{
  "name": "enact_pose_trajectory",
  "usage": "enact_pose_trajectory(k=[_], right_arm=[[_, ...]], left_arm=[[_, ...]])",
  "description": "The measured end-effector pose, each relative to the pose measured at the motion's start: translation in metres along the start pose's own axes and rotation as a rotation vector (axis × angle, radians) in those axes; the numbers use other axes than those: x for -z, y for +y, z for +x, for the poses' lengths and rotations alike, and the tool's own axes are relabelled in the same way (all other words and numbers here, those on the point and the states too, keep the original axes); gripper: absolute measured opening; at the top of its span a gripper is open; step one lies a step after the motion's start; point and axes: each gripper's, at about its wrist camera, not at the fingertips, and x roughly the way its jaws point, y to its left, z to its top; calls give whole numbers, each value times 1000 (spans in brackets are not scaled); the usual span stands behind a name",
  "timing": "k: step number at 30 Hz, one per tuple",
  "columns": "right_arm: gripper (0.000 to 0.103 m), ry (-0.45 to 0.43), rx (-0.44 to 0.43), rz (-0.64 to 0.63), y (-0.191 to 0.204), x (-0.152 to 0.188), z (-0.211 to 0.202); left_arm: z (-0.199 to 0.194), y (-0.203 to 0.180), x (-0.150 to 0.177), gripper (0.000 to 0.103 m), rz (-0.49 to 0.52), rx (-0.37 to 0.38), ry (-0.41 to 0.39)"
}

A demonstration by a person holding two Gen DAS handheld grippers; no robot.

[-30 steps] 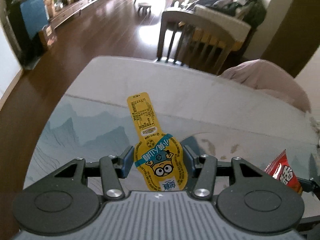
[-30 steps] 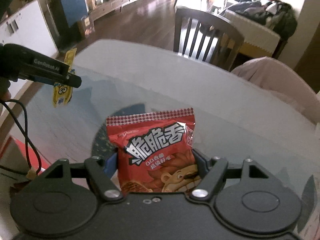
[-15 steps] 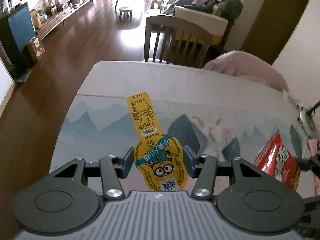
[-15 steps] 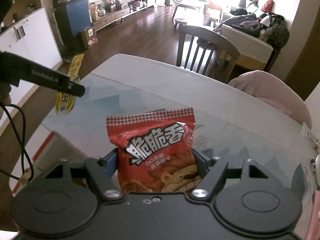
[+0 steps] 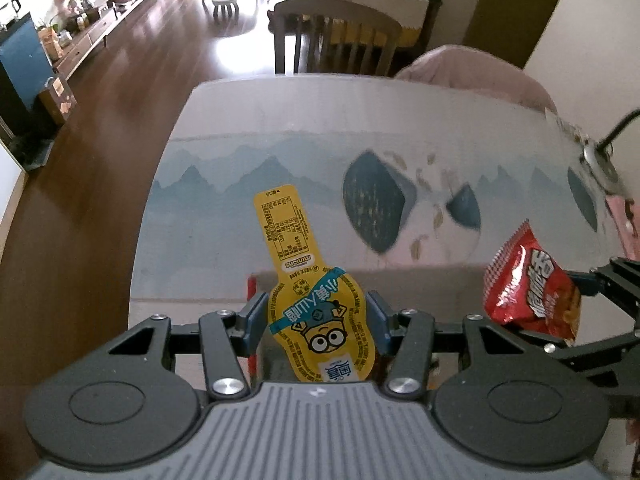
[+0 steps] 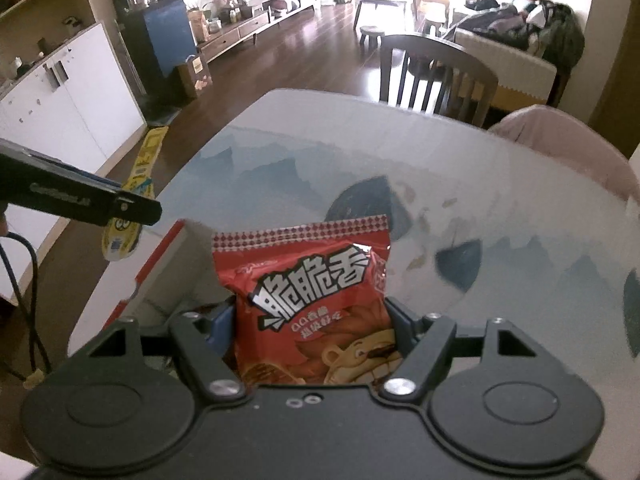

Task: Organize snacks
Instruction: 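Carry the red bag and yellow candy stick over the box with both tools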

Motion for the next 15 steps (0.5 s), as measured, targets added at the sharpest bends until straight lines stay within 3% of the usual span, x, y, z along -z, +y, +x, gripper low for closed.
enact_pose_trajectory(k=[15], right_arm=[[74, 56, 6, 27, 39, 51, 29]], left_arm=[[33, -7, 75, 52, 42, -5, 87]])
